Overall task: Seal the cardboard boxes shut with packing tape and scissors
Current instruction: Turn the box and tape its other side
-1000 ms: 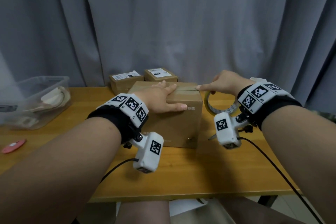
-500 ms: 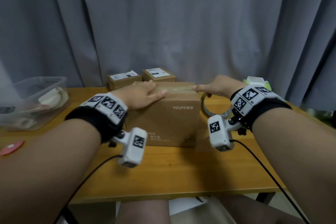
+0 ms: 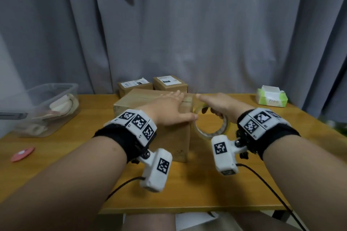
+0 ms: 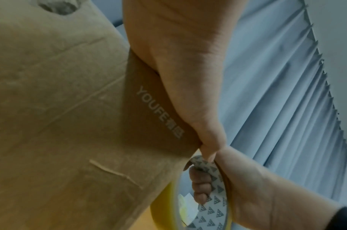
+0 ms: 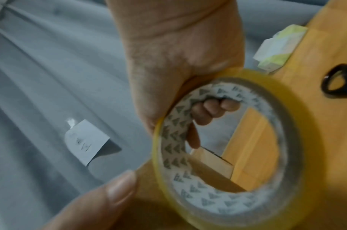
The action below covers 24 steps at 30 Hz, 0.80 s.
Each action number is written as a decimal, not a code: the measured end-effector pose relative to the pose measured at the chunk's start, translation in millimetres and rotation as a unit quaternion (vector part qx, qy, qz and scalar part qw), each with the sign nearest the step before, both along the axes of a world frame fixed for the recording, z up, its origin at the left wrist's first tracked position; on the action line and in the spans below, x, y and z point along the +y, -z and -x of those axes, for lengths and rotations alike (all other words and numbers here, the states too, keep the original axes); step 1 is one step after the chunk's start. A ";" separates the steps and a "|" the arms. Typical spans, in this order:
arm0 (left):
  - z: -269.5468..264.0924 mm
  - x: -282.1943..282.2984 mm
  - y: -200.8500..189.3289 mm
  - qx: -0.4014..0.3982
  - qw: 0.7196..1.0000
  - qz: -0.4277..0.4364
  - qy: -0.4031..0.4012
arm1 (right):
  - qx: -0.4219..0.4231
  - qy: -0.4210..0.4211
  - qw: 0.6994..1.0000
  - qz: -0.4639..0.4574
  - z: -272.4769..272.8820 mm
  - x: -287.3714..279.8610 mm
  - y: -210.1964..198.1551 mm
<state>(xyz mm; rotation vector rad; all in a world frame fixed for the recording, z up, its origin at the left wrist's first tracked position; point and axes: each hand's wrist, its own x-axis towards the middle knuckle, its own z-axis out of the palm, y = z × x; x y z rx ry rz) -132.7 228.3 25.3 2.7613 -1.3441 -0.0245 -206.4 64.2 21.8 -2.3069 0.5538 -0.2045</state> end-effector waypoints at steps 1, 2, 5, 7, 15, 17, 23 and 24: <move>-0.1 -0.2 0.4 -0.004 1.000 -0.001 -0.001 | -0.038 -0.003 0.999 -0.036 4.1 -1.9 6.7; 0.5 -1.4 1.5 -0.006 1.000 -0.001 -0.001 | -0.068 -0.007 0.997 -0.046 6.7 -2.0 13.3; 1.2 -3.5 2.6 -0.006 1.000 0.004 0.001 | -0.114 -0.009 0.993 -0.006 4.7 0.8 27.9; 0.2 -1.2 0.5 -0.002 1.000 -0.011 0.017 | -0.121 -0.008 0.993 -0.001 3.5 2.5 29.4; -20.2 -0.6 -37.5 -0.029 0.985 -0.164 0.054 | -0.228 0.044 0.960 -0.158 18.5 -6.4 56.3; -21.0 -10.5 -37.1 -0.024 0.984 -0.166 0.060 | -0.240 0.050 0.953 -0.177 14.6 -9.6 58.5; -12.8 -27.1 -36.3 0.072 0.982 -0.172 0.018 | -0.241 0.040 0.959 -0.143 -4.7 -25.2 48.6; -12.0 -29.4 -42.0 0.065 0.979 -0.191 0.013 | -0.239 0.036 0.961 -0.138 -6.6 -27.4 47.3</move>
